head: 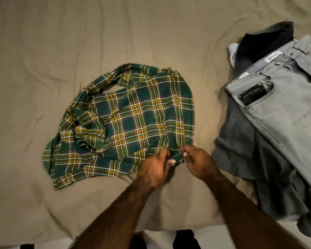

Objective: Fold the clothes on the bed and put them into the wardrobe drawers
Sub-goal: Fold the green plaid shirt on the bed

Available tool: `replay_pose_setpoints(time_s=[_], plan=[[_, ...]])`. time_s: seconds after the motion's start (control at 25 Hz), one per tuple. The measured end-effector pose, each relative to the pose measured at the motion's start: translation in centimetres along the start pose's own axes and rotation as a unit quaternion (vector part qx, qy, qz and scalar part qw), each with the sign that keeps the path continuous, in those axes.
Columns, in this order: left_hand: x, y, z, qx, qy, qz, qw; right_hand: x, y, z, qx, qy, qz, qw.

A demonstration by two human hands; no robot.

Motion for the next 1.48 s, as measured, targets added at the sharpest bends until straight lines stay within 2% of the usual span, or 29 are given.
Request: replay_pose_setpoints(time_s=[0.12,0.28,0.36,0.44,0.52,0.6,0.68,0.76,0.84,0.88,0.92,1.0,1.04,1.12,1.16,1.24,1.28,1.36,1.4,1.44,1.48], plan=[[-0.7,0.1,-1.1,0.020,0.024,0.002,0.999,-1.2,-0.9,-0.9,0.036,0.040,-0.054,0.997],[-0.5,2.2,-1.9,0.130,-0.006,0.024,0.991,-3.5,-2.4,-0.3,0.149,0.026,0.019,0.988],[-0.9,3.0,-2.3,0.184,-0.006,0.045,0.982,-5.5,-3.9,-0.2,0.212,0.098,0.023,0.972],[-1.2,2.7,-2.8,0.205,-0.007,0.042,0.978,-7.2,-4.9,-0.7,0.270,0.187,0.001,0.945],[-0.5,1.2,-3.4,0.195,-0.022,0.017,0.980,-7.0,-6.0,-3.4,0.222,0.200,-0.037,0.953],[2.3,-0.9,-4.3,0.168,-0.059,-0.008,0.984,-6.3,-6.9,-7.2,0.092,0.184,-0.099,0.974],[6.2,-3.0,-4.8,0.140,-0.106,0.005,0.984,-5.9,-7.4,-9.6,-0.014,0.198,-0.200,0.960],[11.1,-4.2,-5.0,0.112,-0.157,0.115,0.974,-5.5,-6.2,-11.5,-0.064,0.205,-0.296,0.931],[13.9,-5.0,-4.5,0.102,-0.170,0.265,0.944,-5.1,-4.3,-11.8,-0.058,0.234,-0.374,0.895],[14.5,-5.3,-4.5,0.118,-0.158,0.294,0.935,-5.1,-3.2,-11.4,-0.045,0.252,-0.404,0.878],[15.0,-5.2,-4.2,0.157,-0.144,0.276,0.937,-5.1,-2.1,-11.0,-0.014,0.258,-0.397,0.881],[16.0,-3.7,-3.1,0.283,-0.111,0.133,0.943,-5.4,-1.0,-10.0,0.085,0.251,-0.259,0.929],[16.9,-2.8,-2.3,0.332,-0.097,0.062,0.936,-5.6,-0.4,-9.5,0.136,0.260,-0.216,0.931],[18.2,-0.9,-1.6,0.358,-0.079,-0.013,0.930,-6.0,-0.2,-8.1,0.189,0.305,-0.274,0.892],[18.4,-0.4,-1.4,0.347,-0.077,-0.019,0.935,-5.4,-0.2,-8.0,0.219,0.306,-0.294,0.879],[19.1,-0.4,-1.3,0.290,-0.096,-0.013,0.952,-4.1,-0.9,-8.0,0.260,0.273,-0.241,0.894],[19.8,-0.7,-1.4,0.271,-0.121,0.020,0.955,-4.3,-1.4,-8.4,0.240,0.266,-0.215,0.908],[21.5,-2.3,-1.5,0.209,-0.178,0.122,0.954,-4.8,-3.3,-10.1,0.104,0.270,-0.201,0.936],[22.4,-4.0,-1.9,0.148,-0.192,0.116,0.963,-5.0,-4.4,-11.0,0.033,0.263,-0.158,0.951],[22.8,-6.2,-2.4,0.068,-0.183,0.037,0.980,-5.1,-5.1,-11.6,-0.018,0.244,-0.107,0.964],[22.9,-8.0,-2.3,-0.009,-0.175,-0.061,0.983,-5.1,-5.3,-12.0,-0.057,0.224,-0.043,0.972]])
Point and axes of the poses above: each hand's wrist, its own z-axis away from the middle knuckle, its own y-axis out of the palm, x = y × z, the point moved 9 cm from there along -z, towards the middle knuckle, and after that the axes turned 4 degrees about -z, right-handed, at the moved point
